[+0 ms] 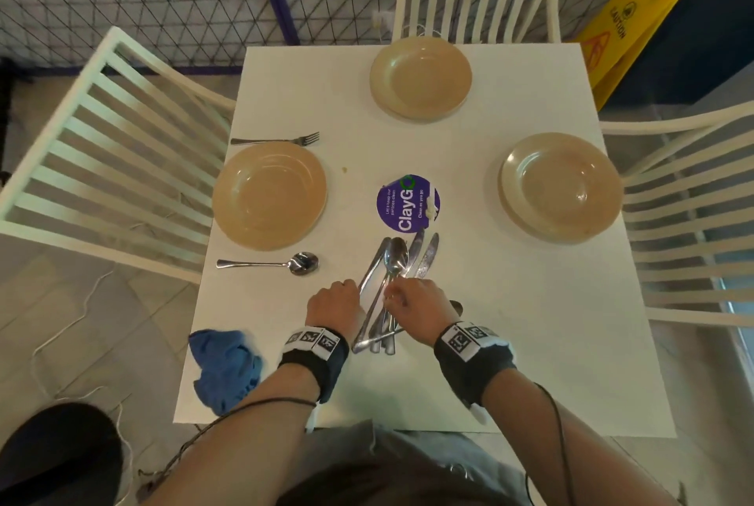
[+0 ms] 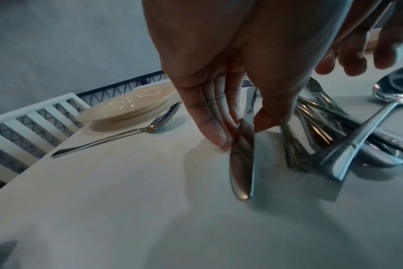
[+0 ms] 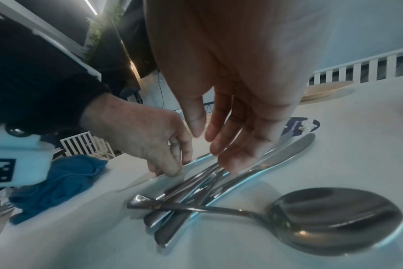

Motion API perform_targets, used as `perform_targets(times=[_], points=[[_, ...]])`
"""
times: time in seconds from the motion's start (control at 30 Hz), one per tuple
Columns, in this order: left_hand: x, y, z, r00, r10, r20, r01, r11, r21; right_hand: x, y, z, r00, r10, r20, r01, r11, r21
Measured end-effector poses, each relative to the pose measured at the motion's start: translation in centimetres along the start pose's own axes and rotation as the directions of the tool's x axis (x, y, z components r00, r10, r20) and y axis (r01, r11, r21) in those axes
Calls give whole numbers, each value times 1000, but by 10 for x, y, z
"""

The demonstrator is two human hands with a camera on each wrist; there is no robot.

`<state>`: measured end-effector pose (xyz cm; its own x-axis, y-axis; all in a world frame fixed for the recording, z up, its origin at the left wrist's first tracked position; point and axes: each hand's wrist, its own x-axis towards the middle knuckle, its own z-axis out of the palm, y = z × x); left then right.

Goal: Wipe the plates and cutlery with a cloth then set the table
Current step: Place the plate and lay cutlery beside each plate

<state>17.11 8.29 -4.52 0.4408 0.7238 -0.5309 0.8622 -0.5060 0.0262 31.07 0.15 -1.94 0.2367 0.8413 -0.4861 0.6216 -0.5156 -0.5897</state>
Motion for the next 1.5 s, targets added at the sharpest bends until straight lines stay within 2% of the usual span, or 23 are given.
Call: perform_targets(times=[0.17, 0.27, 0.37, 0.43, 0.53, 0.63, 0.7, 0.8, 0.87, 0.9, 0.97, 1.0, 1.07, 1.13, 1.2, 1.27, 1.33, 1.5], points=[[1, -9, -9, 997, -79, 18, 80, 992, -97, 4, -4, -9, 1000, -27, -15, 27, 1000, -9], [-2, -19, -23, 995, -101, -11, 97, 976, -193, 10, -11, -12, 990, -124, -70, 118, 990, -75], [-7, -33, -44, 991, -47, -124, 20, 976, -215, 16, -26, -18, 946, -309, -102, 284, 937, -203], [-13, -44, -59, 981, 34, -189, -68, 982, -174, 22, -39, -21, 915, -397, -69, 359, 881, -309], [-22, -57, -86, 964, 136, -230, -170, 976, -138, 33, -57, -27, 908, -420, 14, 389, 827, -406], [-31, -67, -116, 939, 236, -250, -262, 962, -75, 41, -71, -30, 901, -430, 50, 412, 814, -409], [-35, -73, -137, 913, 300, -278, -313, 950, -5, 45, -79, -32, 894, -447, 33, 426, 826, -368], [-36, -84, -164, 805, 341, -486, -378, 925, 23, 50, -89, -36, 903, -428, -43, 419, 897, -143], [-37, -91, -174, 748, 211, -629, -368, 921, -127, 55, -95, -40, 927, -360, -110, 370, 925, 89], [-38, -92, -178, 741, 99, -665, -358, 895, -265, 56, -98, -42, 943, -306, -128, 328, 922, 208], [-40, -89, -178, 756, -102, -646, -331, 792, -513, 60, -105, -45, 969, -205, -135, 243, 877, 415], [-40, -85, -174, 787, -156, -597, -305, 742, -597, 63, -109, -47, 978, -167, -128, 209, 841, 499], [-37, -79, -155, 880, -134, -455, -250, 684, -685, 68, -118, -52, 988, -106, -111, 153, 732, 664], [-31, -75, -133, 938, -43, -344, -233, 656, -718, 73, -126, -56, 994, -63, -93, 112, 576, 809], [-27, -74, -119, 955, -28, -296, -229, 566, -792, 78, -134, -60, 996, -48, -75, 89, 453, 887], [-22, -78, -115, 968, -49, -245, -202, 420, -885, 83, -141, -62, 997, -33, -63, 71, 388, 919], [-16, -88, -115, 974, -56, -218, -187, 338, -922, 91, -145, -61, 999, -6, -43, 43, 344, 938], [14, -130, -119, 986, -23, -165, -147, 342, -928, 117, -149, -60, 997, 79, -24, 5, 234, 972]])
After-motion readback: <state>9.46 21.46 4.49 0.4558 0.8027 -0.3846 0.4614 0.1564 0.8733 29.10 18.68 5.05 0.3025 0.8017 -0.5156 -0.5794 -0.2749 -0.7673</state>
